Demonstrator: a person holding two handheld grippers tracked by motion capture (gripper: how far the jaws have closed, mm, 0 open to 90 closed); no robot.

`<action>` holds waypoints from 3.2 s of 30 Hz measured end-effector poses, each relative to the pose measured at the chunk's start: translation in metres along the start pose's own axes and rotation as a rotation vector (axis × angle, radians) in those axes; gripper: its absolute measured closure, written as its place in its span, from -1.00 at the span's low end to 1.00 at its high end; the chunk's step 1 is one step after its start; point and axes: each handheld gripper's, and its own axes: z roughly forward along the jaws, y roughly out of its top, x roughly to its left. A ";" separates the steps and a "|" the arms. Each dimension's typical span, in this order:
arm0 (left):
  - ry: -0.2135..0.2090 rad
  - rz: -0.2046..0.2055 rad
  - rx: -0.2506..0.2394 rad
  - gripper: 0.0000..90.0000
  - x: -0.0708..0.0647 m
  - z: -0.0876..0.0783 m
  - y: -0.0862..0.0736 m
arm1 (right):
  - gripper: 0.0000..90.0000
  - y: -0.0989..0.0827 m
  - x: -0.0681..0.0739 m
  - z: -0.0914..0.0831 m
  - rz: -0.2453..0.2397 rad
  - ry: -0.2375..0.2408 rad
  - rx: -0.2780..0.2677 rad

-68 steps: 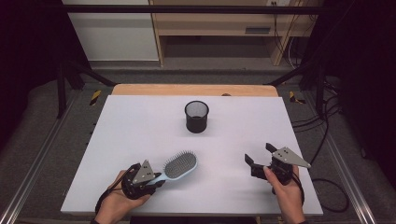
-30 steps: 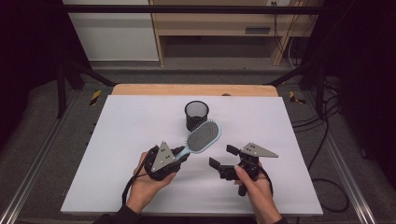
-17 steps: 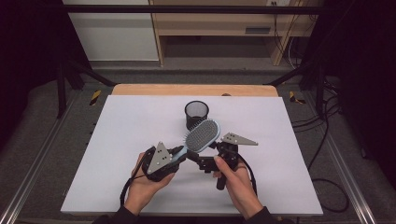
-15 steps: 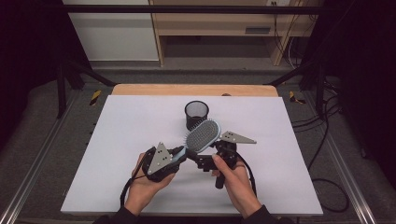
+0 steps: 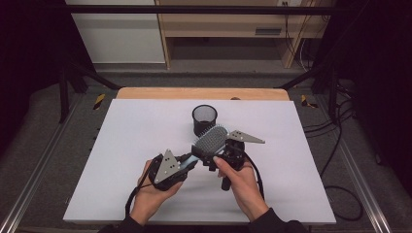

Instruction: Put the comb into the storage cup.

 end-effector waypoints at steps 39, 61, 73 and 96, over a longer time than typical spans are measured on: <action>0.005 -0.008 -0.033 0.55 0.001 -0.001 -0.003 | -0.23 0.009 -0.002 -0.004 0.075 0.025 -0.002; 0.010 -0.014 -0.034 0.55 0.001 -0.001 -0.004 | -0.12 0.012 0.003 -0.004 0.055 0.031 0.008; 0.014 -0.015 -0.035 0.55 0.002 -0.002 -0.005 | -0.07 0.014 0.006 -0.004 0.035 0.037 0.009; 0.012 -0.021 -0.022 0.55 0.003 -0.001 -0.007 | 0.02 0.014 0.008 -0.003 0.019 0.043 0.021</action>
